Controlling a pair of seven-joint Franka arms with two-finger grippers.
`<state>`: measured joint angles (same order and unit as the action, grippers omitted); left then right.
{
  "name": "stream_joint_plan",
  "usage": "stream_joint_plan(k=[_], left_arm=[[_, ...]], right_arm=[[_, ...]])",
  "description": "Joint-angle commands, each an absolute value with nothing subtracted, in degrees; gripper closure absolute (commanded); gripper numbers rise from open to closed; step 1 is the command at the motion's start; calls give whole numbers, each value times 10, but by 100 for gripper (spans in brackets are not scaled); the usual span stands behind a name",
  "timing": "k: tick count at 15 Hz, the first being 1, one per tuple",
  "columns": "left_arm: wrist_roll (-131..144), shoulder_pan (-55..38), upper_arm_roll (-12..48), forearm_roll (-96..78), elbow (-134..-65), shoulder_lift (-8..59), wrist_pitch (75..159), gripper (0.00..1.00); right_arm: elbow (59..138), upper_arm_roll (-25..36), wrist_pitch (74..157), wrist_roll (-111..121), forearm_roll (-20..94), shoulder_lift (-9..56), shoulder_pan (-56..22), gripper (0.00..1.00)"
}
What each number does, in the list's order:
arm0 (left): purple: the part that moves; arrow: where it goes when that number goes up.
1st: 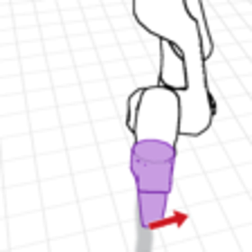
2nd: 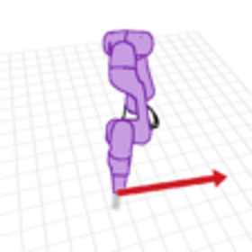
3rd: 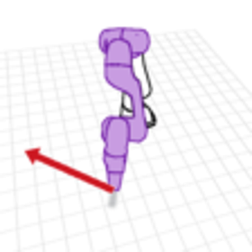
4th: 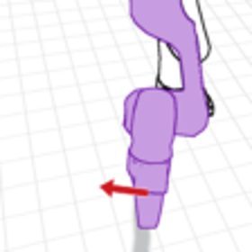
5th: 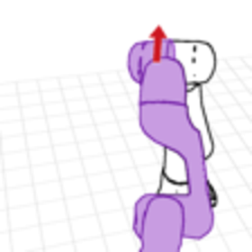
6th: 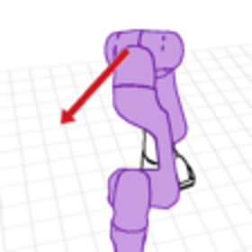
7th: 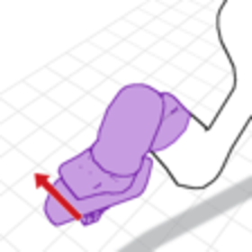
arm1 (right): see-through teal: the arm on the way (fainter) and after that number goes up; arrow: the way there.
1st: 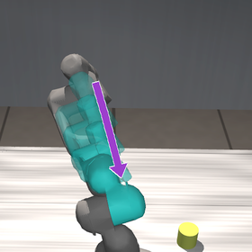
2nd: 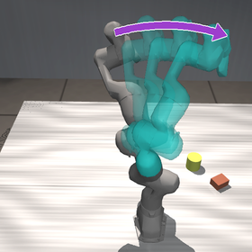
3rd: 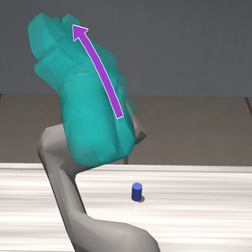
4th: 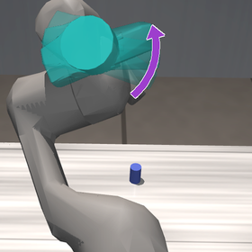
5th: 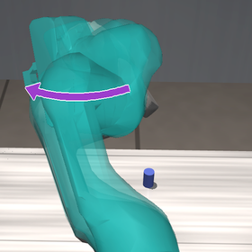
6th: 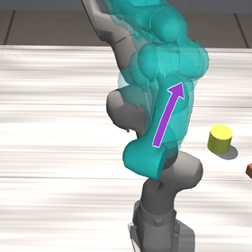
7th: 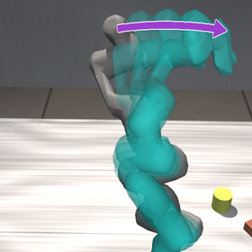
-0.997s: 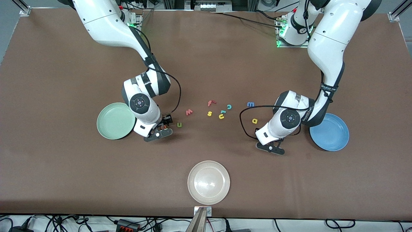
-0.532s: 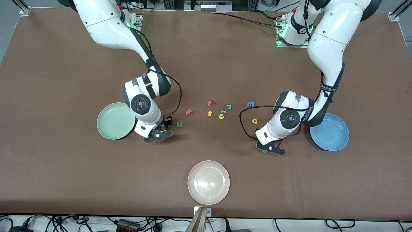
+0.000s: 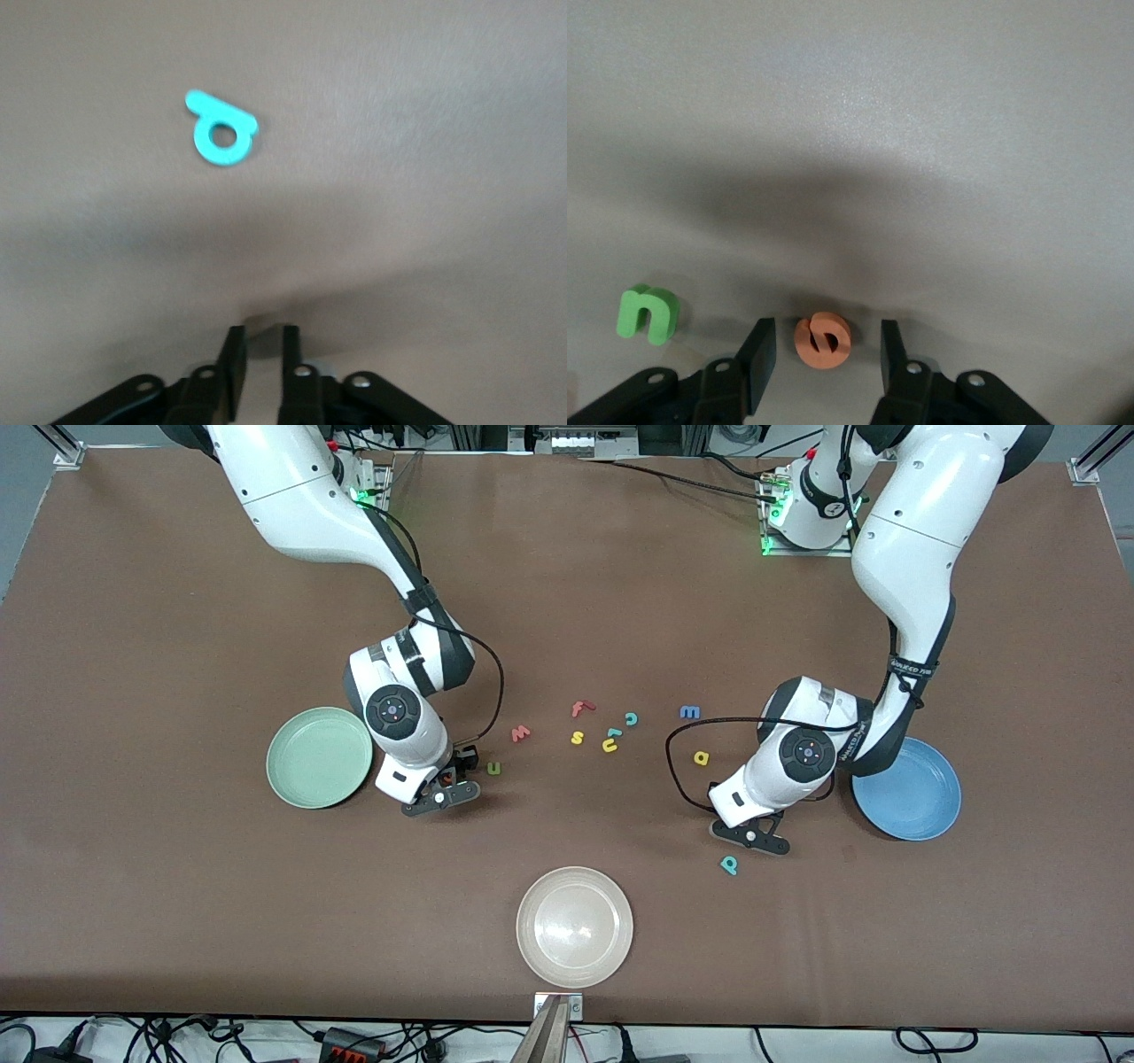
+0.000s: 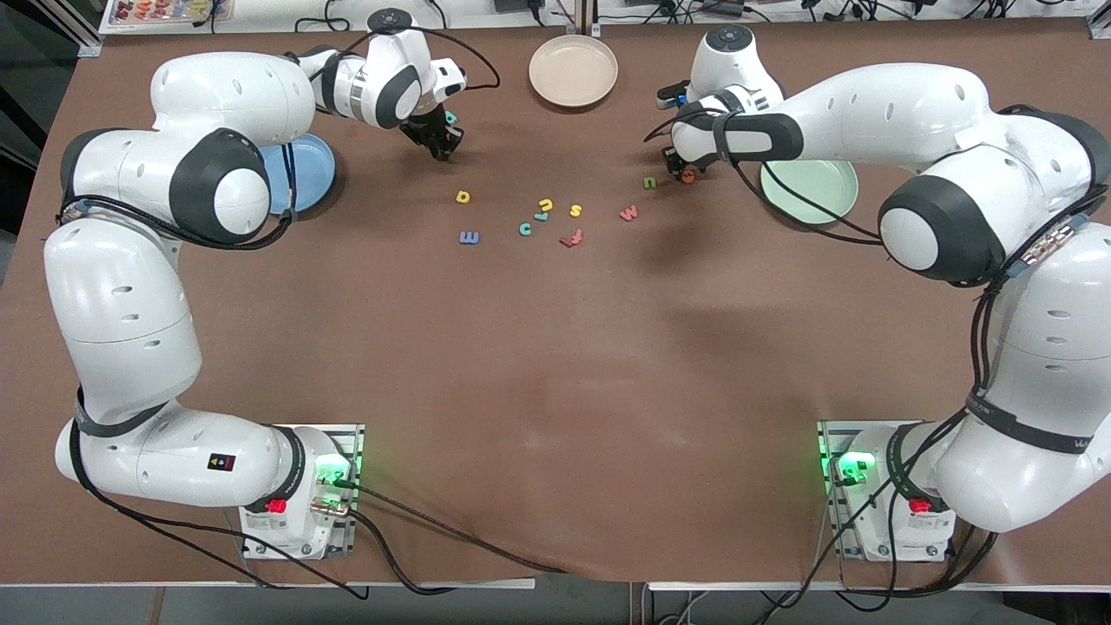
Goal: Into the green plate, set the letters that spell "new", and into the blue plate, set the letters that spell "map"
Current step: 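Lower both grippers and grasp the orange and teal letters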
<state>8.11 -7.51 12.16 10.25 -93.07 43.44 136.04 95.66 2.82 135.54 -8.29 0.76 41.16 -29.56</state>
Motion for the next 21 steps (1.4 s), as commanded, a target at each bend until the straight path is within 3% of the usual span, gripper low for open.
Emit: stream_joint_plan(k=[1,2,8,14,17,18,20,21], left_arm=[[89,-76,124,106,-894,433,1356,19],[107,-76,123,106,-886,439,1359,0],[335,-78,117,107,-825,487,1362,0],[534,-79,118,90,-770,521,1362,0],[577,-78,117,80,-746,545,1363,0],[577,-77,117,80,-747,545,1363,7],[579,-74,117,78,-744,552,1364,31],[578,-74,117,79,-743,556,1369,34]], right_arm=[[947,32,1365,-88,7,422,-301,50],[947,32,1366,-89,7,424,-301,52],[947,32,1367,-89,7,425,-301,56],[947,32,1366,-88,8,425,-301,89],[947,33,1363,-86,13,418,-301,94],[947,33,1358,-83,12,411,-298,94],[948,38,1330,-82,12,390,-296,95],[948,40,1312,-82,12,382,-290,96]])
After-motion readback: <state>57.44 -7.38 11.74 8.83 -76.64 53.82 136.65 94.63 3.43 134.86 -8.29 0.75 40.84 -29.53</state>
